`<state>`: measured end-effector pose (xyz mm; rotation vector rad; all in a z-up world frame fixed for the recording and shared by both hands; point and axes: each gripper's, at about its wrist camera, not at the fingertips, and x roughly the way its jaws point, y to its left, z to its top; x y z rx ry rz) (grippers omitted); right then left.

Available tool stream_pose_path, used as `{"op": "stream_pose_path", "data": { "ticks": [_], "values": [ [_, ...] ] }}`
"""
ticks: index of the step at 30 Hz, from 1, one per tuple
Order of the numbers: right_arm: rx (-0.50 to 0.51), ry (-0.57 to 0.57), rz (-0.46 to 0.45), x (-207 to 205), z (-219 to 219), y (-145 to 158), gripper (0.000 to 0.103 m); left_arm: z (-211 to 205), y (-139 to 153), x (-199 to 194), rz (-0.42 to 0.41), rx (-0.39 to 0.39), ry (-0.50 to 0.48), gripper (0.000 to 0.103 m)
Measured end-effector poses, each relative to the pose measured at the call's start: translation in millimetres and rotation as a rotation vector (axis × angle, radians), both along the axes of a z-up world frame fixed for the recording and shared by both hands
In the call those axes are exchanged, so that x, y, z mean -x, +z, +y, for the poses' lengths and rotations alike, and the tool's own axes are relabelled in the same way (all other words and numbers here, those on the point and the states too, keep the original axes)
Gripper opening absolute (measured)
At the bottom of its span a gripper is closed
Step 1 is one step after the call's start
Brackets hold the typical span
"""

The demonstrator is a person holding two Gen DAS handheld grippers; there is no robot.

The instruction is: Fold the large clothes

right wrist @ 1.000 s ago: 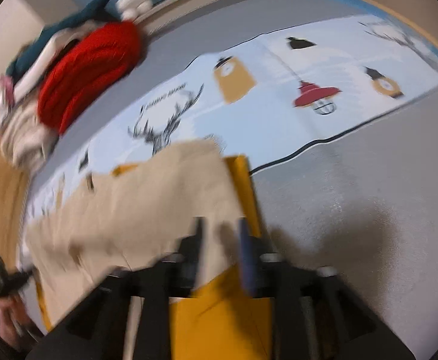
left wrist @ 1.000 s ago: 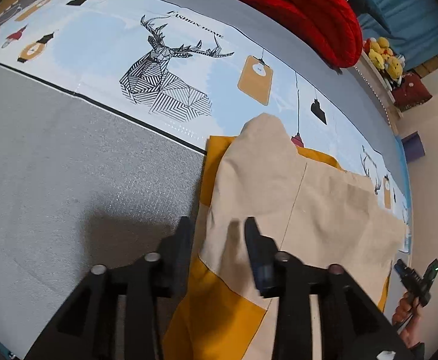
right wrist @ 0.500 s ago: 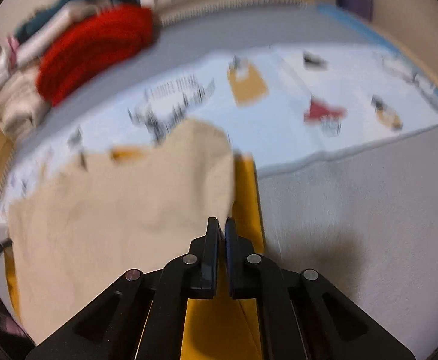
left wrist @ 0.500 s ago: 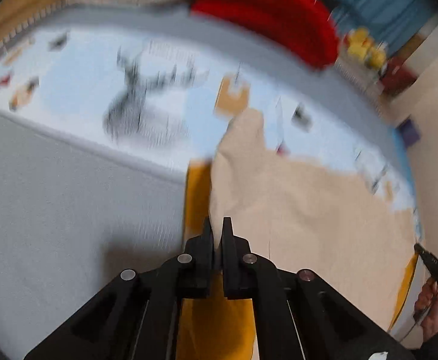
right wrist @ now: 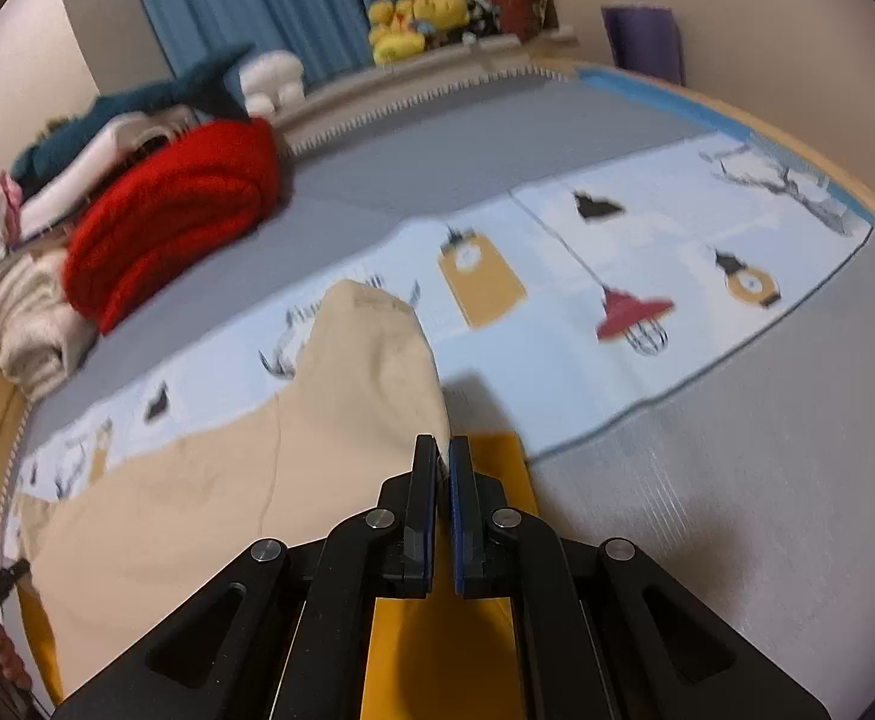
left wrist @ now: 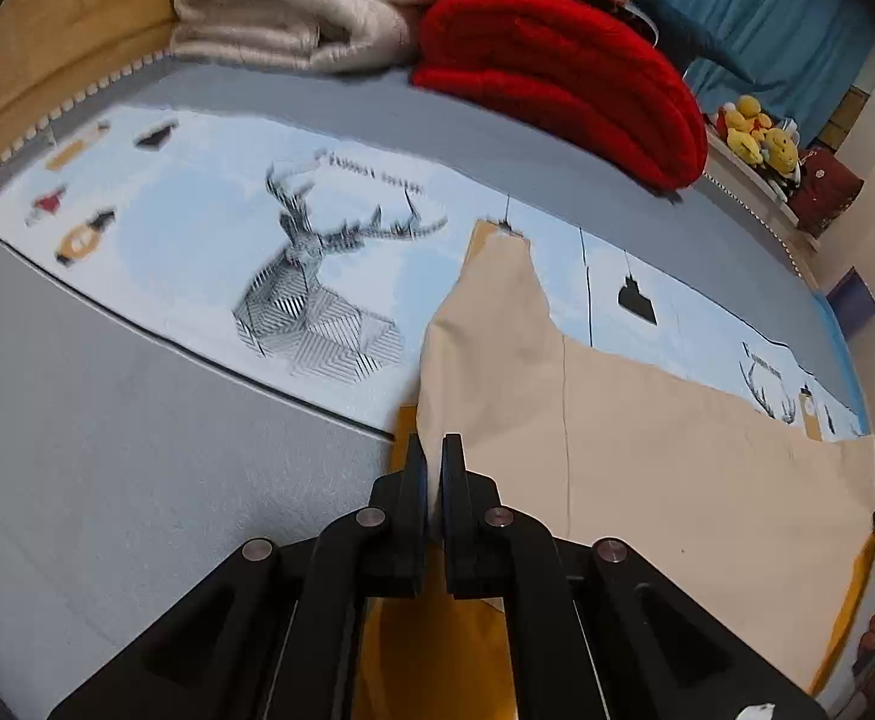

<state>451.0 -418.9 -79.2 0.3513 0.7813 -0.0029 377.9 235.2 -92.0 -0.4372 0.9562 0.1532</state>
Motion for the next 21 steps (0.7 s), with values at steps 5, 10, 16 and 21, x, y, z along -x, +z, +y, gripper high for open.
{"op": "stream_pose_path", "data": {
  "ticks": [5,10,16,21],
  "values": [
    [-0.023,-0.012,0.167,-11,-3,-24,0.012,7,-12,4,0.109,-0.028,0.047,0.015],
    [0.051,0.069,0.227,5,-3,-28,0.013,-7,5,25,0.058,0.029,-0.102,0.023],
    [0.243,0.320,0.489,42,23,-76,0.014,-32,-54,50,0.360,0.069,-0.340,0.031],
    [0.336,0.358,0.514,74,21,-82,0.014,-24,-60,79,0.421,0.010,-0.359,0.031]
  ]
}}
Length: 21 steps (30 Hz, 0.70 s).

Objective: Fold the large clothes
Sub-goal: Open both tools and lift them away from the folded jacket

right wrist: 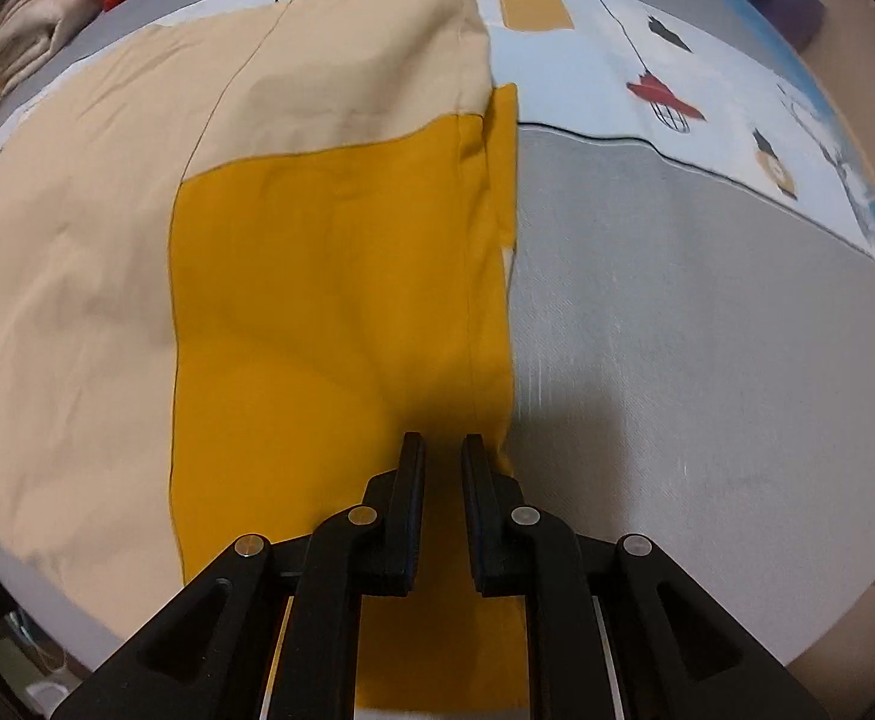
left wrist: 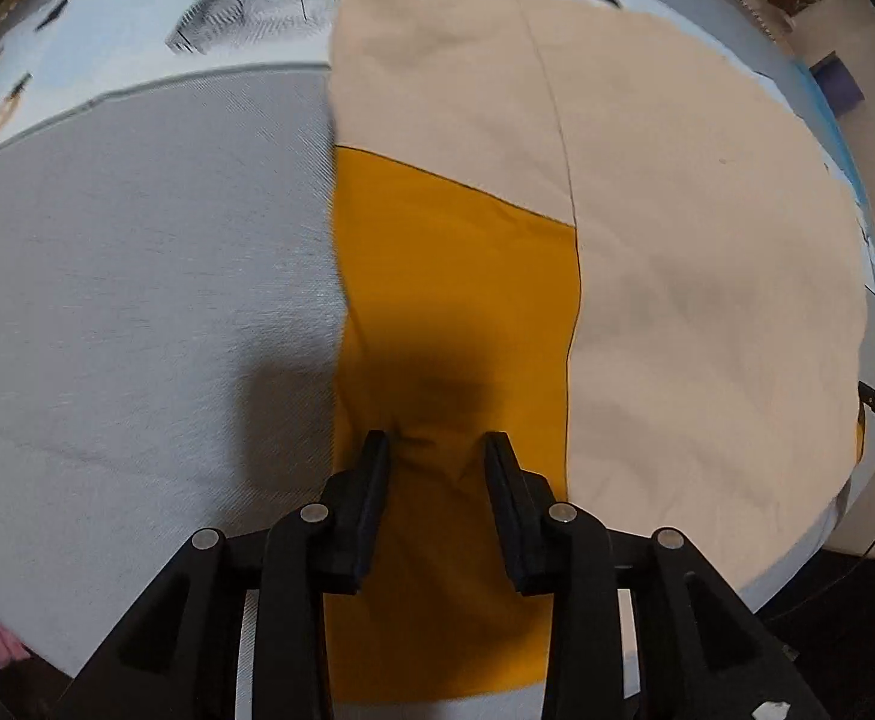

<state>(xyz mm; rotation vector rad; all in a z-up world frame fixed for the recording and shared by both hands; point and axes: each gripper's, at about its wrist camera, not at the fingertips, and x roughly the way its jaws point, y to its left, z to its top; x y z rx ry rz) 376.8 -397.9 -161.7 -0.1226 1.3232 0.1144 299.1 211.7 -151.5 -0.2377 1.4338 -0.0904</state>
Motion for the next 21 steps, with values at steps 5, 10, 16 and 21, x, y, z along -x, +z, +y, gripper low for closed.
{"op": "stream_pose_path", "data": {
  "ticks": [5,10,16,21],
  "values": [
    [0.050,0.036,0.047,22,-3,-2,0.014,-4,8,26,-0.003,0.002,-0.105,0.029],
    [0.084,0.048,0.091,43,-13,-6,0.014,4,-10,51,0.085,-0.167,-0.148,0.045],
    [0.154,0.019,-0.012,63,-17,25,0.014,-4,45,68,-0.166,-0.321,-0.129,0.044],
    [0.100,-0.010,-0.286,96,5,96,0.014,-24,103,87,-0.407,-0.276,-0.041,0.044]
  ]
}}
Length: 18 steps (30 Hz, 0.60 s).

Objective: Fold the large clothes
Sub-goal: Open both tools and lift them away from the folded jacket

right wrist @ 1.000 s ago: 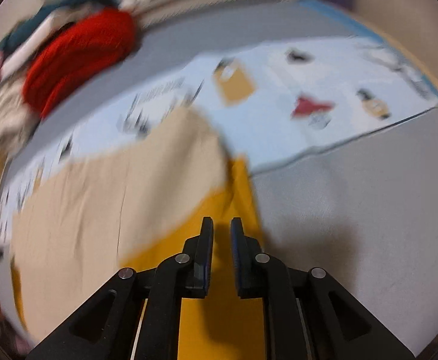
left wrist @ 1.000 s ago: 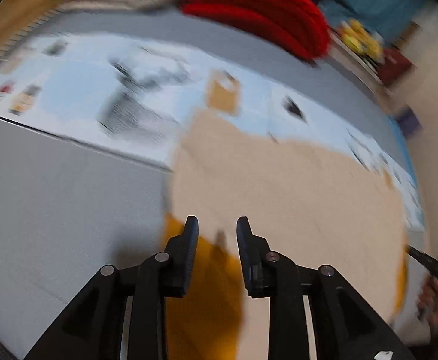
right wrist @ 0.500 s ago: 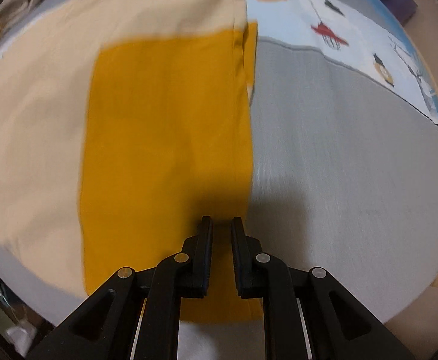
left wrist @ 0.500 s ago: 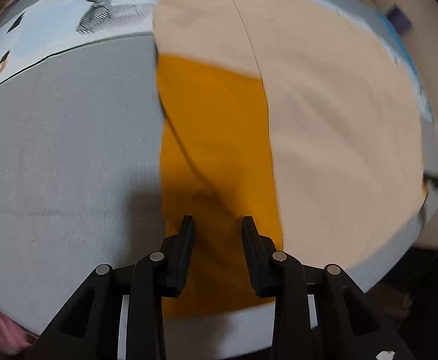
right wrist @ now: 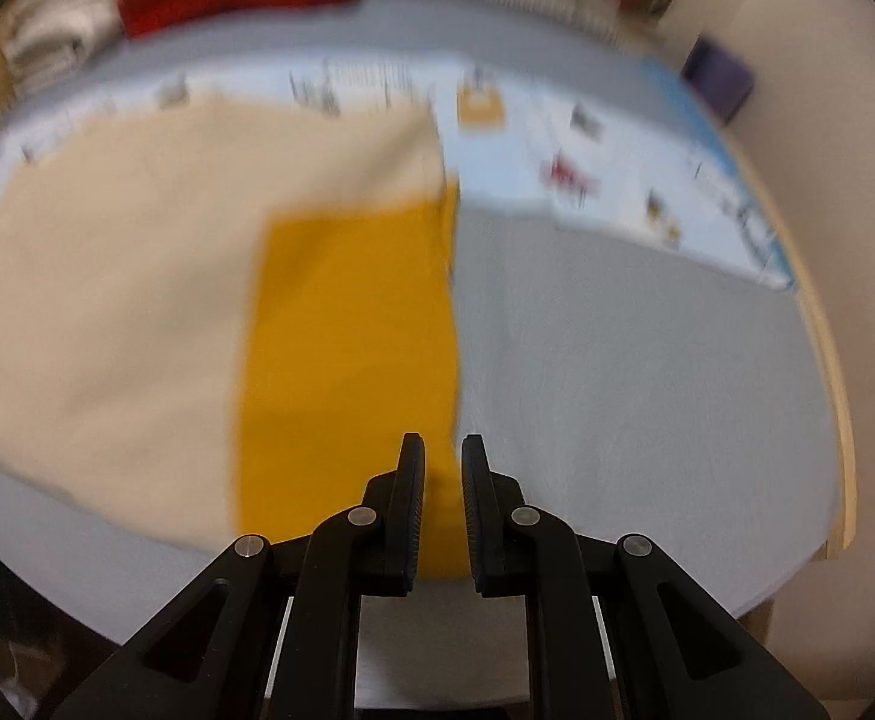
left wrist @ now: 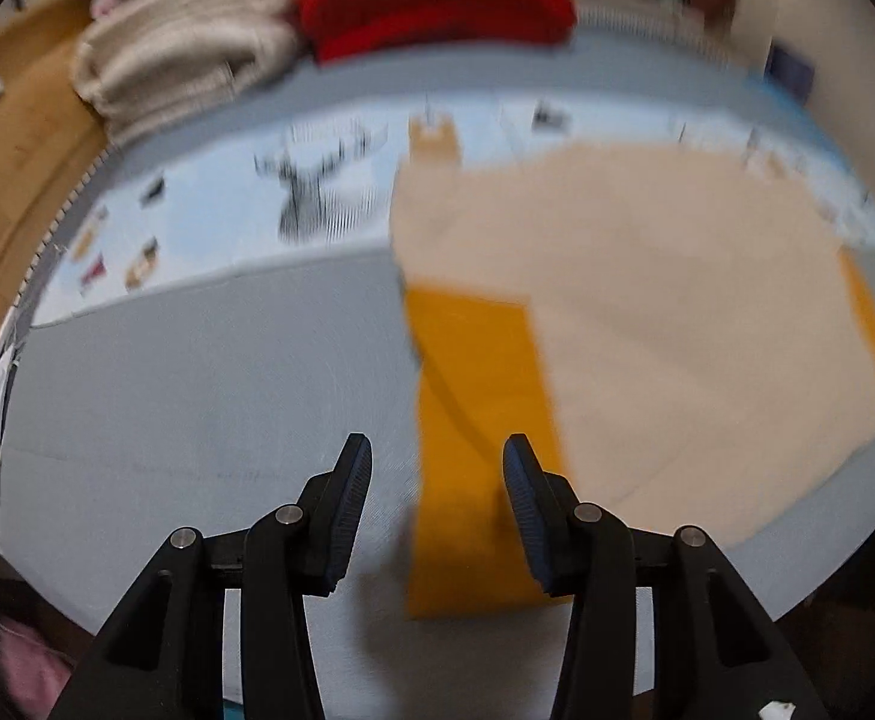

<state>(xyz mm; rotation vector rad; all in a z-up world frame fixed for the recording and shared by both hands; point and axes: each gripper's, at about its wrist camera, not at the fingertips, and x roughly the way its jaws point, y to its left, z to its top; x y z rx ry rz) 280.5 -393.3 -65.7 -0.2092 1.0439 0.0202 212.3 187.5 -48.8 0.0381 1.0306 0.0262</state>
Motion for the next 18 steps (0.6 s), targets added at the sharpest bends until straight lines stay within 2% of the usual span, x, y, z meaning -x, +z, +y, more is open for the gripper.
{"op": "stream_pose_path", "data": {
  "ticks": [3,7,12,18],
  "values": [
    [-0.041,0.002,-0.094,22,21,25,0.014,-29,28,14,-0.105,0.019,0.004,0.044],
    [-0.110,0.021,-0.156,58,50,43,0.014,-61,44,41,-0.169,0.050,-0.002,0.044],
    [-0.154,0.069,-0.192,88,79,51,0.014,-99,49,79,-0.195,0.078,0.008,0.044],
    [-0.181,0.110,-0.184,113,101,50,0.015,-122,38,107,-0.218,0.082,0.042,0.053]
  ]
}}
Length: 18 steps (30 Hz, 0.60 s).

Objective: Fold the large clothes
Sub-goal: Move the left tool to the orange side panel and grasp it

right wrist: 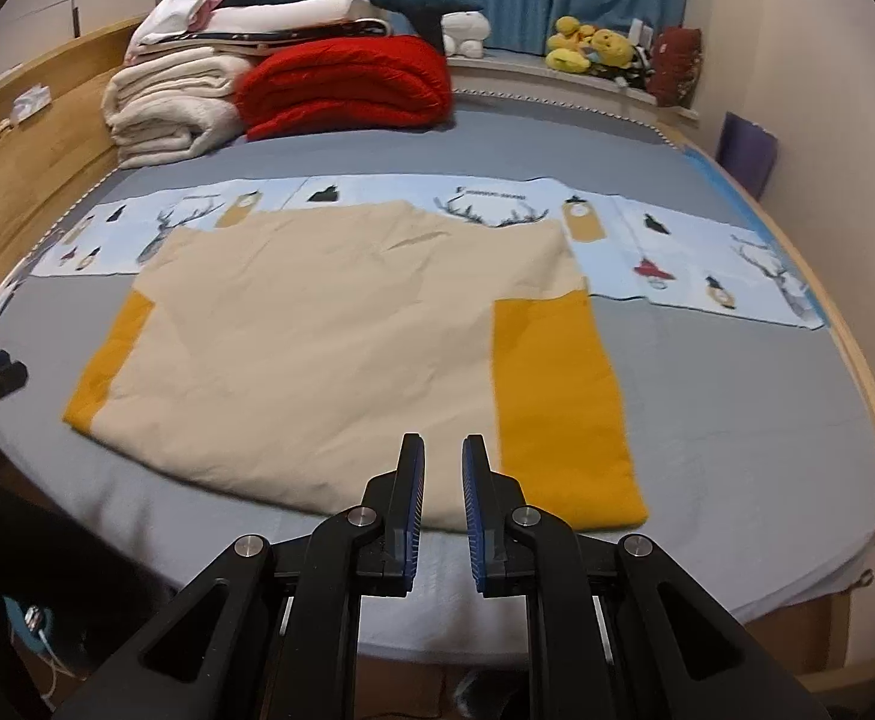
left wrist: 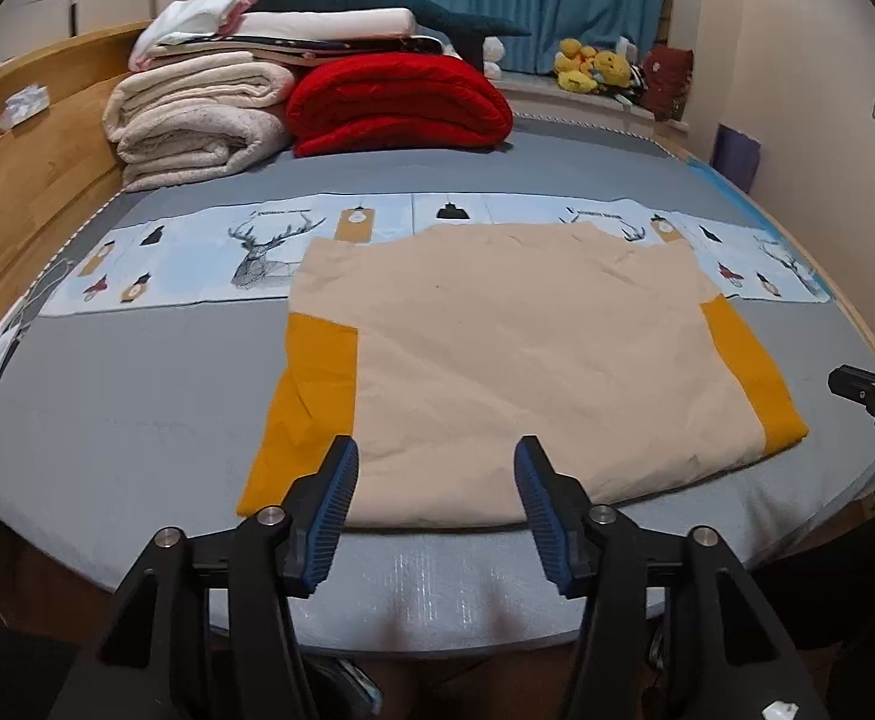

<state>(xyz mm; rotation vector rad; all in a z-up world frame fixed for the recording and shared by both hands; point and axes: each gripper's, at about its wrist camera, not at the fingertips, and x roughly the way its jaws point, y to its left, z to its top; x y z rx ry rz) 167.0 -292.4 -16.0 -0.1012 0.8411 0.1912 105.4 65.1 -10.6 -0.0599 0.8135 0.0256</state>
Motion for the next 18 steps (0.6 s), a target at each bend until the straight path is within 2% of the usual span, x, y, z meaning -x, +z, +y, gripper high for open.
{"op": "stream_pose_path", "data": {
  "ticks": [3,6,8,10,11,12,15,18],
  "values": [
    [0.010,0.029,-0.001,1,10,-4,0.015,4,-21,1,0.042,0.022,0.034,0.053],
    [0.020,0.052,0.012,-3,19,-13,0.015,7,-37,-2,0.066,0.055,0.027,0.051],
    [0.027,0.070,0.030,-6,25,-21,0.015,13,-51,-5,0.085,0.085,0.037,0.042],
    [0.036,0.084,0.049,-12,32,-30,0.015,21,-67,-14,0.153,0.128,0.056,0.016],
    [0.033,0.088,0.058,-14,34,-34,0.015,27,-73,-18,0.183,0.172,0.076,0.013],
    [0.024,0.091,0.066,-17,37,-37,0.015,34,-76,-21,0.184,0.227,0.090,0.012],
    [0.001,0.100,0.081,-30,49,-43,0.015,43,-86,-27,0.193,0.255,0.118,0.012],
    [0.019,0.110,0.092,-45,64,-53,0.015,50,-96,-30,0.214,0.292,0.144,0.012]
  ]
}}
